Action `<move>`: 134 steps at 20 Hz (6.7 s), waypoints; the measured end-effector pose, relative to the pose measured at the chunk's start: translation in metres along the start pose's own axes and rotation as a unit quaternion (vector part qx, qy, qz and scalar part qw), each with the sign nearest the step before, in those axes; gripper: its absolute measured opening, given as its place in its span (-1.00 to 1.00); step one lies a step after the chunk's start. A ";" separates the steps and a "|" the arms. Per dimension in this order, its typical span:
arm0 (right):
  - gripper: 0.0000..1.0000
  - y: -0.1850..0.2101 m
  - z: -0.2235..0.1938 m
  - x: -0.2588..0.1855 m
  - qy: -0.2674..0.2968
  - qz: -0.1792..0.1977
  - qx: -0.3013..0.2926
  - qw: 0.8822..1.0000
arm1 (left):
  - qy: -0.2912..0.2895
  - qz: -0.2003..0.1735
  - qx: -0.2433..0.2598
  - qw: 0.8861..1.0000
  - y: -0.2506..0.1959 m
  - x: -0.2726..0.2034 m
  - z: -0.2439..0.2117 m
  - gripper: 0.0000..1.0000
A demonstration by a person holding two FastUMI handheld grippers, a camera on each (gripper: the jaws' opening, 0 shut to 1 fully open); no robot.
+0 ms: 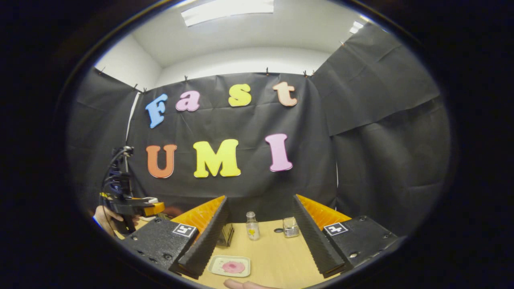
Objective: Open the electric oven with the left hand, put the food in, and close the electric oven.
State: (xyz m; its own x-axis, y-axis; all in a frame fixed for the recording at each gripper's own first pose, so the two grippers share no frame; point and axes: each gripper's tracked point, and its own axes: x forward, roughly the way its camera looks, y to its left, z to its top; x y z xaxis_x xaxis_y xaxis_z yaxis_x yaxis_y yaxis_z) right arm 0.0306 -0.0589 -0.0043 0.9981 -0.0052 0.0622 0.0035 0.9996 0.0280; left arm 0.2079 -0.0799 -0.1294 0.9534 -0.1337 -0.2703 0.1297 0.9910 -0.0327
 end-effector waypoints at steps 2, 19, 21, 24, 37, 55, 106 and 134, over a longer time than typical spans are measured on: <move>0.92 0.001 -0.001 0.009 0.007 0.005 -0.001 1.000 | 0.025 0.008 0.001 1.000 0.007 0.030 -0.012 0.90; 0.92 -0.038 0.010 -0.011 -0.001 -0.018 -0.004 1.000 | 0.130 0.011 -0.009 0.991 0.003 0.105 -0.064 0.92; 0.92 -0.041 0.012 -0.019 -0.006 -0.022 -0.005 1.000 | 0.132 0.009 -0.004 0.991 0.003 0.097 -0.065 0.92; 1.00 -0.038 0.012 -0.030 -0.006 -0.022 -0.006 1.000 | 0.138 0.007 0.007 0.990 0.004 0.085 -0.074 0.94; 0.90 -0.032 0.016 -0.066 -0.019 -0.032 -0.018 0.999 | 0.134 -0.009 0.008 0.991 -0.002 0.021 -0.110 0.94; 0.92 -0.010 -0.009 -0.065 0.002 -0.008 -0.023 1.000 | 0.121 -0.007 0.010 0.993 -0.007 -0.027 -0.185 0.93; -0.96 0.036 -0.404 0.087 0.695 0.153 0.113 0.694 | -0.146 0.147 -0.034 0.978 0.095 -0.200 -0.006 0.90; -0.98 0.042 -0.292 0.097 0.602 0.151 0.235 0.748 | -0.125 0.076 0.053 0.988 0.066 -0.199 -0.024 0.92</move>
State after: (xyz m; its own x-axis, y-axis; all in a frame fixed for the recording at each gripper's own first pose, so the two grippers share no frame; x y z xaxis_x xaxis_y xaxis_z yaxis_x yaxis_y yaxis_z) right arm 0.1459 -0.0091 -0.2882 0.2838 0.5296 -0.7994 0.0267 0.8290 0.5587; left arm 0.0206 0.0120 -0.1006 0.9998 0.0073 -0.0178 -0.0056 0.9956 0.0940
